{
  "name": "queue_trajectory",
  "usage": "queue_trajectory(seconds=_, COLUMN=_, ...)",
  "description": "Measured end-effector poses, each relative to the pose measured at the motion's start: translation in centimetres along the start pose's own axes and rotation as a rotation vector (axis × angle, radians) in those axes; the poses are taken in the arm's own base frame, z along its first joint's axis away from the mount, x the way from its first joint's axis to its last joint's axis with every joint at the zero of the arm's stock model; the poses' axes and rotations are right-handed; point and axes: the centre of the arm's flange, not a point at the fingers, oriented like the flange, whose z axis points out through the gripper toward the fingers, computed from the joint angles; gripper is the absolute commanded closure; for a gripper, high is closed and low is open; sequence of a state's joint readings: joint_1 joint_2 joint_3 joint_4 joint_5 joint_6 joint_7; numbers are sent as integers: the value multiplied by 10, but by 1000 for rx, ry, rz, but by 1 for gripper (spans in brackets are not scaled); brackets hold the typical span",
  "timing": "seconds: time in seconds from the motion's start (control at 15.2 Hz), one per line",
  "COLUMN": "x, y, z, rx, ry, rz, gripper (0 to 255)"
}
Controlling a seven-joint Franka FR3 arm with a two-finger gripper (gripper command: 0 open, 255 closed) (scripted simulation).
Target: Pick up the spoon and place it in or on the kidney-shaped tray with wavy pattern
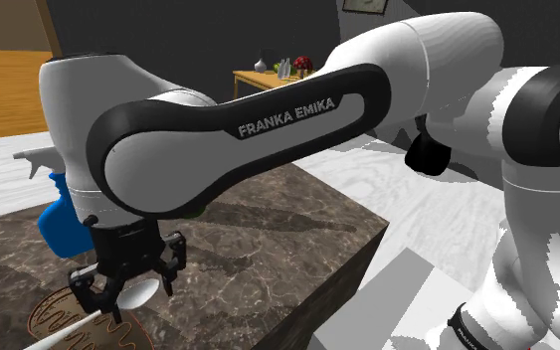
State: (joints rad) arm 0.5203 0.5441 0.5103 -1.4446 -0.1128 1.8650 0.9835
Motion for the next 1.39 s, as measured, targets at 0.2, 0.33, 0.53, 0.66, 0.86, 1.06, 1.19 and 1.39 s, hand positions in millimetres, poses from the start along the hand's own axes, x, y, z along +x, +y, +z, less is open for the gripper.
queue_trajectory(seconds=0.2, x=2, y=1, z=13, rx=0, ry=0, rz=0, gripper=255)
queue_trajectory(seconds=0.33, x=2, y=1, z=15, rx=0, ry=0, rz=0, gripper=255)
queue_trajectory(seconds=0.53, x=2, y=1, z=15, rx=0, ry=0, rz=0, gripper=255)
queue_trajectory(seconds=0.66, x=2, y=1, z=15, rx=0, ry=0, rz=0, gripper=0)
queue_trajectory(seconds=0.86, x=2, y=1, z=15, rx=0, ry=0, rz=0, gripper=0)
queue_trajectory(seconds=1.06, x=2, y=1, z=15, rx=0, ry=0, rz=0, gripper=0)
queue_trajectory(seconds=1.19, x=4, y=1, z=-3, rx=1, ry=1, rz=0, gripper=0)
queue_trajectory(seconds=1.39, x=3, y=1, z=-28, rx=1, ry=1, rz=0, gripper=0)
